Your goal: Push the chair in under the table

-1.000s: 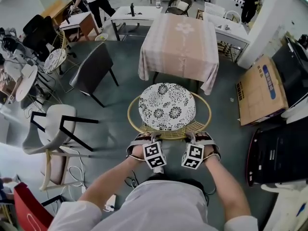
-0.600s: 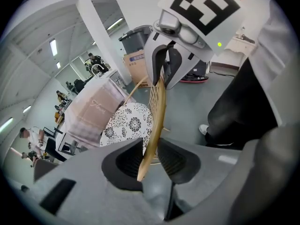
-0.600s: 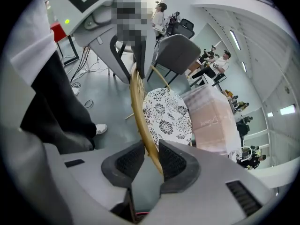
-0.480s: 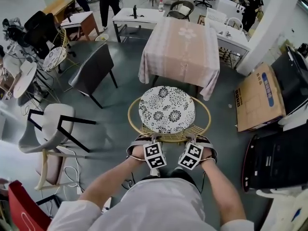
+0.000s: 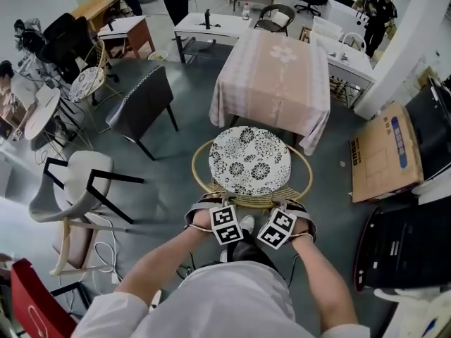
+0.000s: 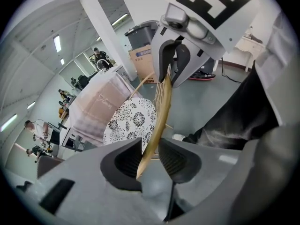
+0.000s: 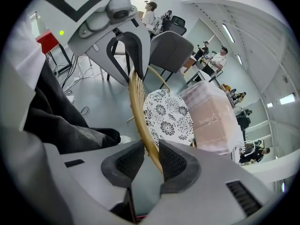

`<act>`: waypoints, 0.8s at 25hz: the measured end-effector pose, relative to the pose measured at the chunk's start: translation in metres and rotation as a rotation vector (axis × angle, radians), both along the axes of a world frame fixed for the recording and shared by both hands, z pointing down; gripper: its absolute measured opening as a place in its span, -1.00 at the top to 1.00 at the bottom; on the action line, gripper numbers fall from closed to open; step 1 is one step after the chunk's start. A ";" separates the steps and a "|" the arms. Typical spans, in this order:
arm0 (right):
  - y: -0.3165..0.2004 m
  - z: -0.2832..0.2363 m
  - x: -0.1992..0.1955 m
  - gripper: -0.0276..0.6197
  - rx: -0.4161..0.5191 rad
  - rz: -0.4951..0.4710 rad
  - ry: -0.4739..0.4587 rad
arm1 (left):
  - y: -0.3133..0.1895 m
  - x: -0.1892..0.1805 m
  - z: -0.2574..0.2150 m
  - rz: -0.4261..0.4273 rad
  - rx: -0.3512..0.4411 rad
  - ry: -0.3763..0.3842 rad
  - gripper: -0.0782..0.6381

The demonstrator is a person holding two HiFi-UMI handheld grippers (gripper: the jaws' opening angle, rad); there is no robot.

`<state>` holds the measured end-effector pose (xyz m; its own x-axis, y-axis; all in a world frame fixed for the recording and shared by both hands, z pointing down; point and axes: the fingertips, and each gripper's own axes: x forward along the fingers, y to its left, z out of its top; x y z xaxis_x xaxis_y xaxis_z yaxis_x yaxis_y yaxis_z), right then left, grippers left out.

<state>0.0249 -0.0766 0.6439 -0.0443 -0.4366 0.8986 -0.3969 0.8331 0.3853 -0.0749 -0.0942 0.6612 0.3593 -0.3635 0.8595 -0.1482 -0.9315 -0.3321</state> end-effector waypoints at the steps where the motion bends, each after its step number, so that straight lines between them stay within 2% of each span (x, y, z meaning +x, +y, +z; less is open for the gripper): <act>1: -0.005 0.000 0.000 0.66 -0.002 0.002 -0.002 | -0.006 0.000 0.000 -0.001 0.003 -0.003 0.46; 20: -0.098 0.000 0.008 0.67 0.004 0.020 -0.026 | -0.113 0.009 0.001 -0.015 0.025 -0.043 0.44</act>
<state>0.0331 -0.1751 0.6438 -0.0590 -0.4411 0.8955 -0.4237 0.8233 0.3777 -0.0660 -0.2074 0.6617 0.3168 -0.3901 0.8645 -0.1474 -0.9207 -0.3614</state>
